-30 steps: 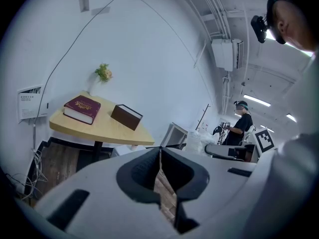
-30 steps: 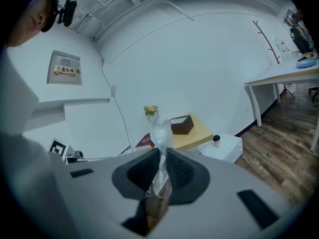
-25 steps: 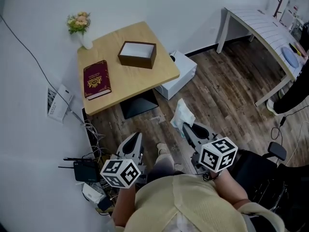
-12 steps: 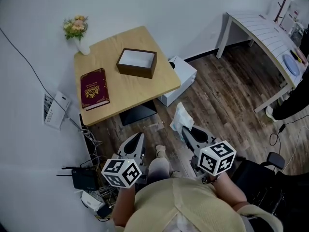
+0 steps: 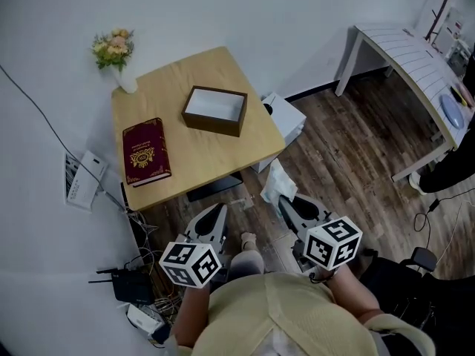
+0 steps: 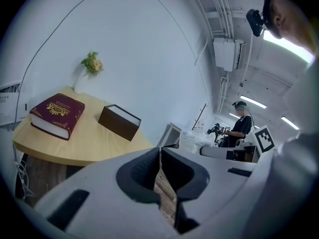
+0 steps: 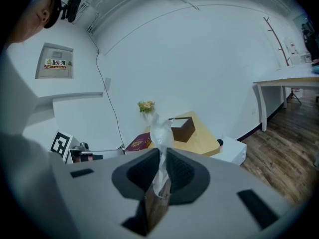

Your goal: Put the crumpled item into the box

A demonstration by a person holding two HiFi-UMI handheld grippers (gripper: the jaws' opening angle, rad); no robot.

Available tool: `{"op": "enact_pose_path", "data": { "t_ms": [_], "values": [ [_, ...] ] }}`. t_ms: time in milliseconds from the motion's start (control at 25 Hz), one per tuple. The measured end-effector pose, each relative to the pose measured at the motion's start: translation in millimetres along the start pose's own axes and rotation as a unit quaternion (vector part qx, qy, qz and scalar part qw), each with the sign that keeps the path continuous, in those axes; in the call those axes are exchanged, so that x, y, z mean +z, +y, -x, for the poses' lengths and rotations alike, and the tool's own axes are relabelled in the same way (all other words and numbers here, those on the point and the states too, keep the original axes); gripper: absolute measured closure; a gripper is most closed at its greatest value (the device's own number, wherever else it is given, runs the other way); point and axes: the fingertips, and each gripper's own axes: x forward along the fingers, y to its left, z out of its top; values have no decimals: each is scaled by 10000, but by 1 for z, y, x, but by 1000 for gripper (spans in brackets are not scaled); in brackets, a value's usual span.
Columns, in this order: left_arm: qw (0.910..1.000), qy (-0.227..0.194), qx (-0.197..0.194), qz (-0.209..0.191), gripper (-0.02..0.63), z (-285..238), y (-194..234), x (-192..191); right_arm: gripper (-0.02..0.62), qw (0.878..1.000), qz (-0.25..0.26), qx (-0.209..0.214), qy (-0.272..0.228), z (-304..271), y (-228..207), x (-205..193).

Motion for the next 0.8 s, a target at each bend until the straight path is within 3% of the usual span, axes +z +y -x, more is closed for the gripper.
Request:
{"op": "enact_pose_path", "data": {
  "t_ms": [800],
  "values": [
    [9994,272,21,-203,577,-45,74,39,537,9999,25,39,100,-98,4,38]
  ]
}}
